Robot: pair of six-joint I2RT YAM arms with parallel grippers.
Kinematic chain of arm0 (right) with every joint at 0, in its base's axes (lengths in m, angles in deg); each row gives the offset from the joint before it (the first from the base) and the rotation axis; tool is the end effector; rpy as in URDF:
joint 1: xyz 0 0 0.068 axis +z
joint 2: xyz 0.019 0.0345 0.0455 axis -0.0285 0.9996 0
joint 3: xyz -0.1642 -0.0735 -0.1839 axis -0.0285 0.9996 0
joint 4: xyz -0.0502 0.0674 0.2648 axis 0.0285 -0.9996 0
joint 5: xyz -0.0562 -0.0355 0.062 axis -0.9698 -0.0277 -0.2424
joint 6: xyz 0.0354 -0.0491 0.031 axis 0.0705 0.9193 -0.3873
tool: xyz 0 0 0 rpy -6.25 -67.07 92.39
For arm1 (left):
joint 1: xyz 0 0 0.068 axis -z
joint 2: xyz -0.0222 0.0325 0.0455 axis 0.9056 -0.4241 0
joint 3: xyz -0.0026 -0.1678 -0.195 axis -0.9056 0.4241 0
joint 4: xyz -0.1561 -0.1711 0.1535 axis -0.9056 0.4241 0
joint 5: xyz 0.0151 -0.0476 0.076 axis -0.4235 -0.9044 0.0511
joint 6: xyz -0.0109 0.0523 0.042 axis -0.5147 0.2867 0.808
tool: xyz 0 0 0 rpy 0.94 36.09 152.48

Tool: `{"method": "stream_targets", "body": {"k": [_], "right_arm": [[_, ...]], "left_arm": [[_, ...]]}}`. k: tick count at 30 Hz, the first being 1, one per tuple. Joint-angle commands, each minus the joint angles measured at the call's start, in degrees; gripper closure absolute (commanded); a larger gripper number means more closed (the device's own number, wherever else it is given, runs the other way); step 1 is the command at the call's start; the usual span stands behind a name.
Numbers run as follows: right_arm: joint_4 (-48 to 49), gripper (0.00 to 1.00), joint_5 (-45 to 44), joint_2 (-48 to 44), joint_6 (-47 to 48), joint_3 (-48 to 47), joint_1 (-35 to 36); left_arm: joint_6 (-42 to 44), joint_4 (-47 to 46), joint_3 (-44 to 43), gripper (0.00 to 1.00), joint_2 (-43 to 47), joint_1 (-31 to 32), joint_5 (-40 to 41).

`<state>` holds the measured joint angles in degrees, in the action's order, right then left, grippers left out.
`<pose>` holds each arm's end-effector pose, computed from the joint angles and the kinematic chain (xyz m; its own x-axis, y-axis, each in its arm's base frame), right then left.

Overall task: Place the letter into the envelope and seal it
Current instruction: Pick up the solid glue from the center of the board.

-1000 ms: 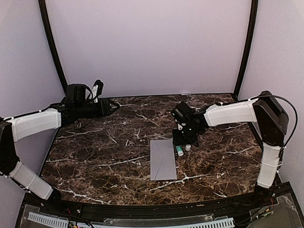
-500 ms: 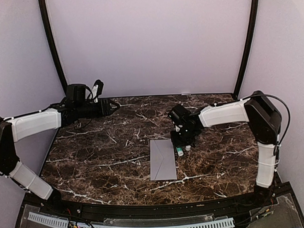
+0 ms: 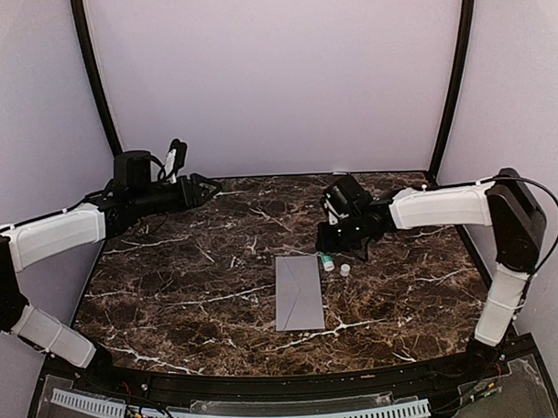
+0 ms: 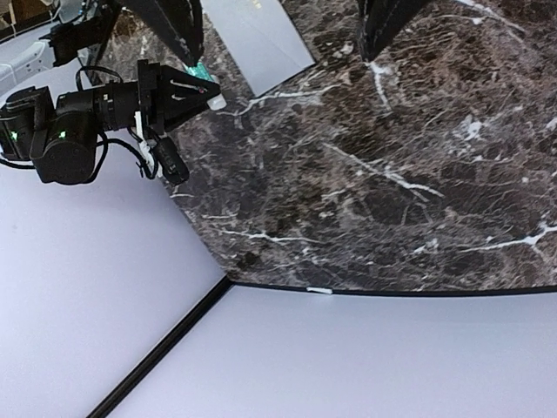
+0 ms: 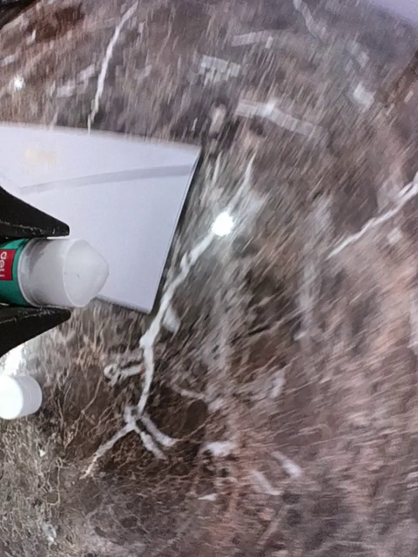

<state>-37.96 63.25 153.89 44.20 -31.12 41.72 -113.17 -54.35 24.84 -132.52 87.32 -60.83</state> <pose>0.2985 0.2777 0.1416 -0.8716 -0.0711 -0.4851 -0.2221 0.9394 0.2613 0.3257 -0.1591 0.2676 -0.5515 -0.2159 -0.8057 0.5271 0.6584 -0.5372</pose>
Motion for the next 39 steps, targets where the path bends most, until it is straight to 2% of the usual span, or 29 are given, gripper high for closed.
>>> {"method": "stream_targets", "body": {"k": [1,7,10,14,18,25,32,39], "right_arm": [[19.3,0.88,7.1,-13.9,1.5,4.2,-0.7],[43.7,0.86,15.7,-25.9,1.9,13.1,-0.6],[56.2,0.86,20.6,-29.1,1.1,17.0,-0.5],[64.9,0.86,28.8,-29.4,-1.1,18.6,-0.1],[67.4,0.86,34.2,-28.5,-1.5,17.6,1.6],[64.3,0.85,39.0,-26.6,0.4,13.6,4.1],[64.9,0.85,40.6,-24.2,-1.1,12.0,5.0],[65.2,0.85,41.0,-23.5,-2.0,11.6,5.1]], "left_arm": [[-5.0,-8.5,0.8,0.41,5.6,6.0,-4.8],[-14.3,-25.4,2.7,0.41,4.4,14.0,-11.7],[-15.8,-29.6,0.9,0.41,1.5,17.8,-16.9],[-17.0,-33.4,-1.5,0.41,-1.2,20.4,-21.3],[-17.4,-33.6,-4.3,0.40,-3.8,21.1,-23.5],[-17.3,-34.3,-7.5,0.39,-7.0,22.5,-25.7],[-16.4,-34.7,-9.3,0.39,-8.0,23.3,-27.0],[-16.9,-34.6,-9.2,0.52,-8.5,23.4,-27.0]]}}
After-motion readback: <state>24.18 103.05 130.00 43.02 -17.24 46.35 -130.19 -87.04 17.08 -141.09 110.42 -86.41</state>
